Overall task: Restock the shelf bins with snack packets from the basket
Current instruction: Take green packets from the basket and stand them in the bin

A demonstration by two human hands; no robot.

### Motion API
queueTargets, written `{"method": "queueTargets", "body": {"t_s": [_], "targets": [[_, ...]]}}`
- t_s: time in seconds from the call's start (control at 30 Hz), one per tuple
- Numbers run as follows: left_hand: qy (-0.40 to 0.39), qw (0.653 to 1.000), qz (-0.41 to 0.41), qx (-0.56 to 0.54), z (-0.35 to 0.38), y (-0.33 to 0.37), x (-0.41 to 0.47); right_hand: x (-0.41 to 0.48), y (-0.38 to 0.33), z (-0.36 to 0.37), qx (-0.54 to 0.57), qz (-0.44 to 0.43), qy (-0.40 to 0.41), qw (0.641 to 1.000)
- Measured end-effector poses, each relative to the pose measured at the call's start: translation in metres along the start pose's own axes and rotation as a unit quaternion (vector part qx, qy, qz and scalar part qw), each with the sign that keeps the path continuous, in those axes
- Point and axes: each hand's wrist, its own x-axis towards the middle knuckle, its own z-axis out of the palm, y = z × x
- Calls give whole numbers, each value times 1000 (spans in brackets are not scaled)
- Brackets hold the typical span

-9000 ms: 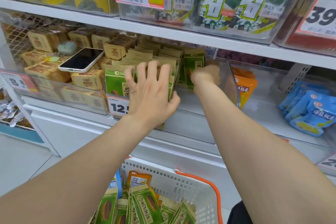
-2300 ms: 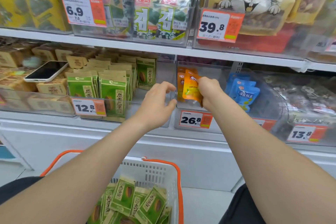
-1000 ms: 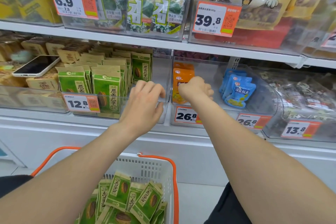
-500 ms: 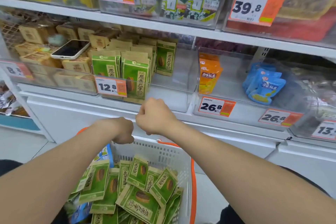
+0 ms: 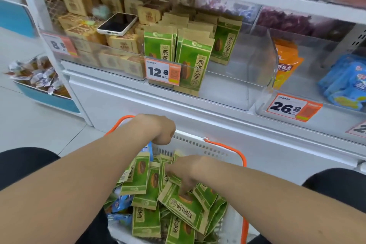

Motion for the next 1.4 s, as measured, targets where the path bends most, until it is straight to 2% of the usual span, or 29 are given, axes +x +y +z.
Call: {"method": "queueTargets", "body": {"t_s": [0.2, 0.3, 0.4, 0.47, 0.53, 0.57, 0.63, 0.7, 0.77, 0.83, 0.9, 0.93, 1.0, 1.03, 1.13, 1.23, 1.27, 1.33, 1.4], "targets": [[-2, 1000, 13, 1, -8, 4, -5, 8, -8, 12, -28, 28, 49, 998], [-11, 1000, 12, 4, -11, 7, -10, 5, -7, 4, -1, 48, 72, 996], [-21, 1000, 11, 9, -15, 11, -18, -2, 3, -14, 43, 85, 134, 986], [-23, 1000, 18, 6, -19, 12, -25, -9, 15, -28, 113, 117, 190, 968], [-31, 999, 22, -9, -22, 13, -31, -19, 26, -41, 246, 146, 247, 926], [-38, 999, 28, -16, -24, 12, -32, -26, 30, -47, 328, 161, 268, 892], [-59, 997, 41, -42, -25, 10, -35, -39, 33, -59, 482, 189, 288, 806], [-55, 993, 51, -94, -28, 8, -36, -52, 33, -70, 586, 198, 300, 726], [-3, 989, 61, -135, -30, 10, -38, -64, 33, -78, 632, 198, 328, 674], [86, 980, 66, -167, -35, 12, -40, -78, 34, -88, 646, 195, 354, 647], [151, 960, 75, -226, -42, 12, -44, -93, 37, -97, 618, 188, 378, 663], [165, 947, 81, -262, -45, 13, -47, -102, 40, -102, 571, 189, 398, 693], [180, 922, 91, -330, -51, 16, -54, -121, 45, -110, 427, 214, 466, 745], [184, 904, 100, -371, -54, 18, -57, -130, 47, -112, 359, 234, 503, 750], [193, 827, 144, -508, -63, 28, -70, -147, 52, -113, 248, 244, 589, 729], [214, 749, 191, -597, -72, 43, -80, -151, 60, -116, 202, 185, 652, 707], [230, 718, 204, -625, -74, 48, -82, -153, 64, -118, 210, 173, 665, 695], [269, 668, 201, -664, -77, 58, -81, -157, 70, -123, 277, 160, 690, 649], [296, 651, 183, -674, -79, 69, -78, -158, 70, -128, 337, 171, 706, 598]]}}
